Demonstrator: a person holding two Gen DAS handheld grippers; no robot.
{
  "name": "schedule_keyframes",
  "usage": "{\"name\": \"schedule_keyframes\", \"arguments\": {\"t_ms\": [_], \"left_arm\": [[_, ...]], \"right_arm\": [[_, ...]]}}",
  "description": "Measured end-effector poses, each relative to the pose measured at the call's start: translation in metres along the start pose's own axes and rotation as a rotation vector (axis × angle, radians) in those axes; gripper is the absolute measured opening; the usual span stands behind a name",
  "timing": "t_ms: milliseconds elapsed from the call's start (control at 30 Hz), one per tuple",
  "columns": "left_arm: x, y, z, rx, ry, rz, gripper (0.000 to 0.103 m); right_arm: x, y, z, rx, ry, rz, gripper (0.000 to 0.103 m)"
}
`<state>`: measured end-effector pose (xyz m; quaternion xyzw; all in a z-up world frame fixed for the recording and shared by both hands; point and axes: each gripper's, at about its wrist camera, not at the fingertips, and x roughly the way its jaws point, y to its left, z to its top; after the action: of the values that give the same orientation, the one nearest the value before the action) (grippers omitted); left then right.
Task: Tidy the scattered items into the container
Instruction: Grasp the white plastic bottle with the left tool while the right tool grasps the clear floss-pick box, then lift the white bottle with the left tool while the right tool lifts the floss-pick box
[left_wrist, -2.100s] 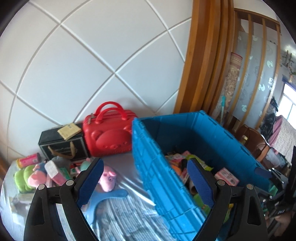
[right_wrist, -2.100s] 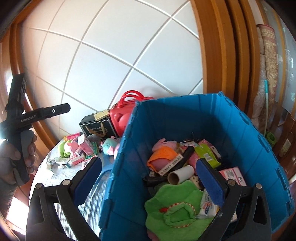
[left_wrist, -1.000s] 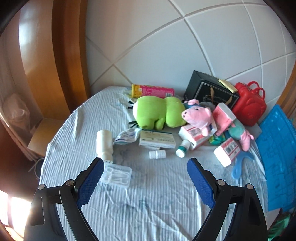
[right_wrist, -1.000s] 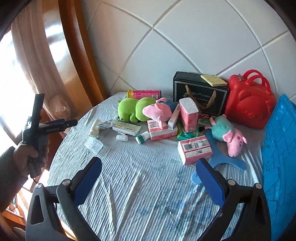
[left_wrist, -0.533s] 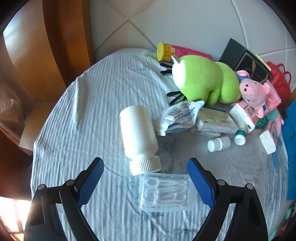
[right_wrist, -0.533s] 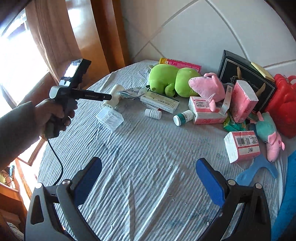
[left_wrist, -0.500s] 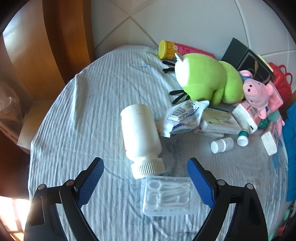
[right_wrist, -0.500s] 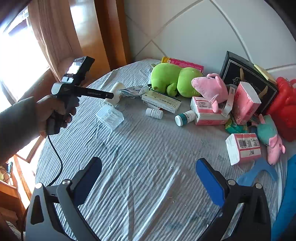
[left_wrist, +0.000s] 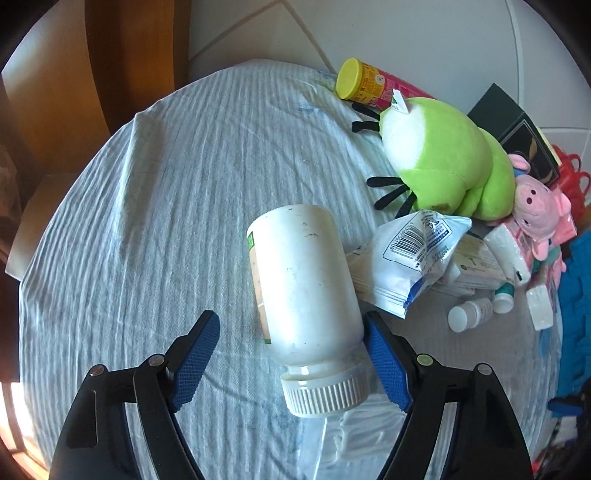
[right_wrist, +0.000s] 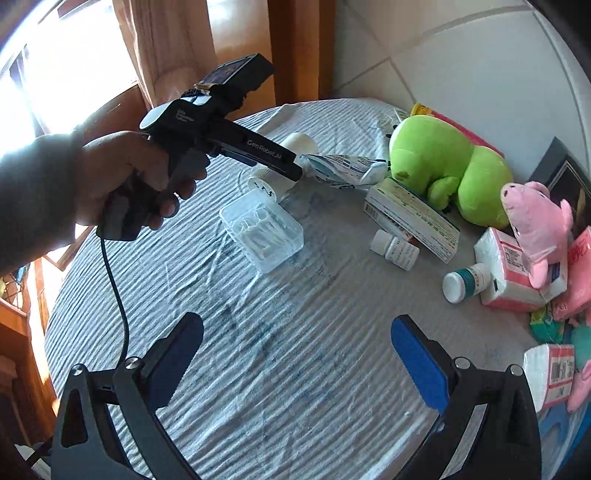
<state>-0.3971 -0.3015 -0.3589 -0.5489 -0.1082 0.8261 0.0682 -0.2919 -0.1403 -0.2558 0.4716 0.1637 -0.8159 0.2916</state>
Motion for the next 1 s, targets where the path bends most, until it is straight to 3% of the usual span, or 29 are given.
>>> {"name": "schedule_keyframes", "arguments": {"t_ms": [33,67,367,733,833,900,1000], "left_arm": [[-0.001,0.000,0.000,0.001,0.002,-0.014,0.056],[-0.002,0.000,0.001,0.004,0.000,-0.015,0.055],[-0.042,0.001,-0.011,-0.014,-0.089,-0.047,0.055],[-0.096,0.041,-0.048,-0.026,-0.130,0.039,0.055],[-0.101,0.049,-0.052,-0.039,-0.131,0.049,0.054],[-0.102,0.051,-0.055,-0.046,-0.132,0.053,0.054],[-0.103,0.049,-0.058,-0.054,-0.133,0.055,0.055]], "right_arm": [[0.008,0.002,0.005,-0.018,0.008,0.004,0.103],[0.016,0.003,0.009,-0.031,0.012,0.013,0.103],[0.071,0.021,0.045,-0.177,0.035,0.067,0.103],[0.132,0.037,0.058,-0.245,0.117,0.077,0.103],[0.133,0.035,0.062,-0.218,0.114,0.085,0.093],[0.130,0.037,0.063,-0.216,0.108,0.085,0.076],[0.127,0.041,0.063,-0.218,0.123,0.101,0.067]]}}
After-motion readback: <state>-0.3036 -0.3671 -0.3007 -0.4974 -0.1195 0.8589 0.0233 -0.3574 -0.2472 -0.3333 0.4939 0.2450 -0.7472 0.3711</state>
